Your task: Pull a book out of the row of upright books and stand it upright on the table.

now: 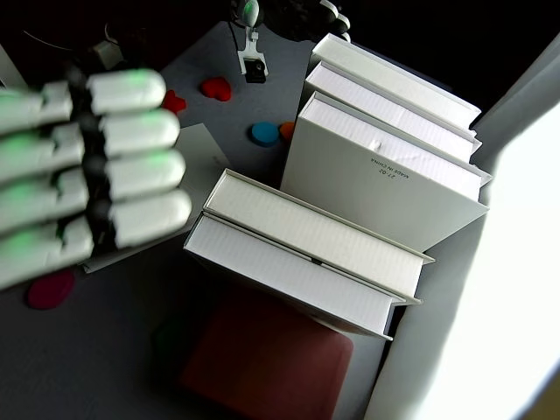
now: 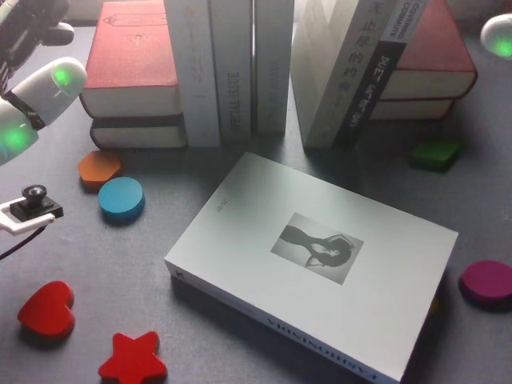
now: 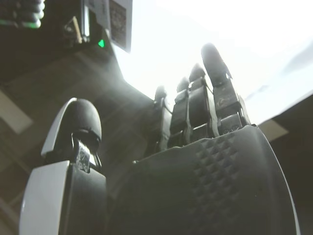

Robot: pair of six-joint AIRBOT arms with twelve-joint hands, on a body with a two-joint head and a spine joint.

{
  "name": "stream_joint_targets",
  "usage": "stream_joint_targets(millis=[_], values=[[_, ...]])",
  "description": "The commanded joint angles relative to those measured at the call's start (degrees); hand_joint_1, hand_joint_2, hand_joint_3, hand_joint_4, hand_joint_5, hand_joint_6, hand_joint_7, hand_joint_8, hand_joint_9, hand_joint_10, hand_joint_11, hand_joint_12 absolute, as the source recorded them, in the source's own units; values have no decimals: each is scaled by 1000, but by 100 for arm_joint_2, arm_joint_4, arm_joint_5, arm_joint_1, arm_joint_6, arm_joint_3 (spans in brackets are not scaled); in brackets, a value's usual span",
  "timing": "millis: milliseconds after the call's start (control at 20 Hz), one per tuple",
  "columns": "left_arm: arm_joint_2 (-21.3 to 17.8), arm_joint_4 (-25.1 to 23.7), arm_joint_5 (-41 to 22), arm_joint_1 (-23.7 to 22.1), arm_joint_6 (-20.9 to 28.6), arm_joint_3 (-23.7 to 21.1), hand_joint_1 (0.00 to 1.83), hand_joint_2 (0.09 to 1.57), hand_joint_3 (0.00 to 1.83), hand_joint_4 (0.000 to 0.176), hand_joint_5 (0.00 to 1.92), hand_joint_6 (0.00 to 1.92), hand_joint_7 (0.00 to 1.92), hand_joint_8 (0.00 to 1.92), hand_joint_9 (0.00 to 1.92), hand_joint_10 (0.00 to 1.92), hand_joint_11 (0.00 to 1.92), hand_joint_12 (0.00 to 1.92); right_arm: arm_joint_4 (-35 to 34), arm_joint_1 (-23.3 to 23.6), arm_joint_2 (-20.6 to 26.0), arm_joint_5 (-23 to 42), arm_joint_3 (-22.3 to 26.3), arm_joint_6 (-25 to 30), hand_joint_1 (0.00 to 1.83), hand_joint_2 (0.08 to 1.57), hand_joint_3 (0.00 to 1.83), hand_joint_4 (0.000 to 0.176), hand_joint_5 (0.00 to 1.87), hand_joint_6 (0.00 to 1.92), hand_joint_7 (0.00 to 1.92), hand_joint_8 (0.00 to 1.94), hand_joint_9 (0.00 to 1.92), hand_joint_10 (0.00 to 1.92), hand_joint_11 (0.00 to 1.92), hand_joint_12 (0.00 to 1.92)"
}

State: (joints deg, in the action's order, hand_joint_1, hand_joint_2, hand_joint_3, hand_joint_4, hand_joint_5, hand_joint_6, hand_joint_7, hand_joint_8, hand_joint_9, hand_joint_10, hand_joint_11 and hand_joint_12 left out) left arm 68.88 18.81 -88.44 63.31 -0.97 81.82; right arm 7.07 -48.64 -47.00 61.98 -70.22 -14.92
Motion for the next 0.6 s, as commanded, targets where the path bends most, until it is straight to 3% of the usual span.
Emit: stream_joint_targets(millis=[0,50,100,150,200,250,450,500,550], values=[[-24,80,-707,-25,74,3,347,1334,4,100,37,2,12,0,65,6,0,904,-602,-217,-51,1382,10,31,279,1255,11,0,0,0,0,0,0,0,0,0],[-5,80,-701,-25,113,15,338,1361,4,105,42,3,2,0,16,12,0,653,-1103,-634,-177,1912,38,31,237,1264,13,0,0,0,0,0,0,0,0,0],[22,80,-718,-25,180,42,375,1369,1,96,73,9,47,8,70,36,0,709,-1446,-952,-256,2287,65,32,172,1281,18,0,0,0,0,0,0,0,0,0],[41,84,-734,-24,215,55,380,1379,2,80,67,5,71,11,117,55,0,966,-1750,-1269,-328,2624,105,33,47,1318,28,0,0,0,0,0,0,0,18,10],[61,84,-751,-23,271,72,391,1385,2,70,64,3,64,5,135,61,0,1098,-1943,-1512,-361,2908,166,33,28,1331,26,0,0,0,0,0,0,0,8,8],[86,84,-773,-24,351,98,309,1380,1,86,38,2,69,5,164,70,0,1126,-2021,-1619,-384,3064,217,33,5,1333,22,0,0,0,0,0,0,0,14,14],[134,59,-935,-24,520,113,187,1388,1,92,60,5,148,8,183,31,0,549,-2022,-1720,-418,3466,376,-7,0,1366,22,0,0,0,0,0,18,8,1,0],[133,39,-967,-24,545,106,207,1404,1,74,58,2,154,3,235,35,0,916,-2012,-1723,-420,3518,404,-33,16,1373,19,0,0,0,0,0,17,7,0,0],[132,22,-1032,-24,585,94,224,1417,3,61,50,1,132,1,229,25,0,962,-1995,-1723,-420,3570,445,-76,2,1380,18,0,0,0,0,0,22,9,0,0]])
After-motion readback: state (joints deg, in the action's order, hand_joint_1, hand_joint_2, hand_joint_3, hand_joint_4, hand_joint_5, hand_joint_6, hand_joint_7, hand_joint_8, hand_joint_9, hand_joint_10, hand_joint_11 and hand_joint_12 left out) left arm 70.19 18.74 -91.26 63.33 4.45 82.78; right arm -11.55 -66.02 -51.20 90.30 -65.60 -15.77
